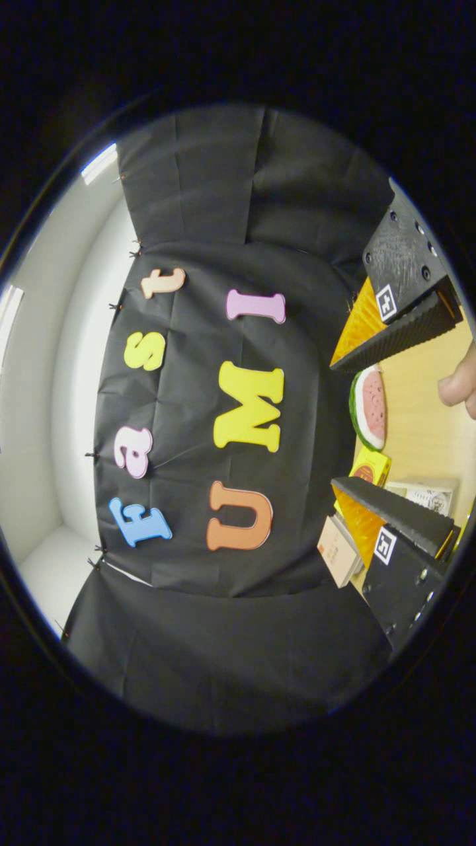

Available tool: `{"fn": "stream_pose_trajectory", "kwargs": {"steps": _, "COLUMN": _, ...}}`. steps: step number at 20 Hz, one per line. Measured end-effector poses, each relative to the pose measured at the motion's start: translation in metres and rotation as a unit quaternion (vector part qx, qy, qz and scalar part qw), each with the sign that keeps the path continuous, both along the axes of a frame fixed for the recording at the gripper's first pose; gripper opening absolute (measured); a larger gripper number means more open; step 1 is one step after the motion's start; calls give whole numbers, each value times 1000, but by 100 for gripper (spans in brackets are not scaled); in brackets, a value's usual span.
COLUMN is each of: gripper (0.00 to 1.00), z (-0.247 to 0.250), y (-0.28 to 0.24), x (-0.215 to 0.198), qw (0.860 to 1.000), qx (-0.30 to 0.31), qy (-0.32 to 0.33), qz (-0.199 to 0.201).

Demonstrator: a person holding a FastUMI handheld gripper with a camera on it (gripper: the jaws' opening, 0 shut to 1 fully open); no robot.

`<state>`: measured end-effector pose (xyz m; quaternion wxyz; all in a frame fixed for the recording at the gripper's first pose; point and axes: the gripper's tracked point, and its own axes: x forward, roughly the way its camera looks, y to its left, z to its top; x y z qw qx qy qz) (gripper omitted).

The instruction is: Open the storage box then place both shoes into the box .Put the left shoe in first, then the right shoe, with the right side of both shoes facing outward in a uniform manner.

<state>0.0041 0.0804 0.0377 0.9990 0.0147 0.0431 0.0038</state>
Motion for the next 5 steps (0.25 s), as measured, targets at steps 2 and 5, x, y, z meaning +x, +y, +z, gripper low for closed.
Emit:
{"fn": "stream_pose_trajectory", "kwargs": {"steps": 2, "gripper": 96, "z": 16, "y": 7, "x": -4, "qw": 1000, "qx": 4, "qy": -15, "qz": 11}}
{"fn": "stream_pose_trajectory", "kwargs": {"steps": 5, "gripper": 96, "z": 29, "y": 16, "x": -9, "qw": 999, "qx": 14, "qy": -28, "qz": 22}}
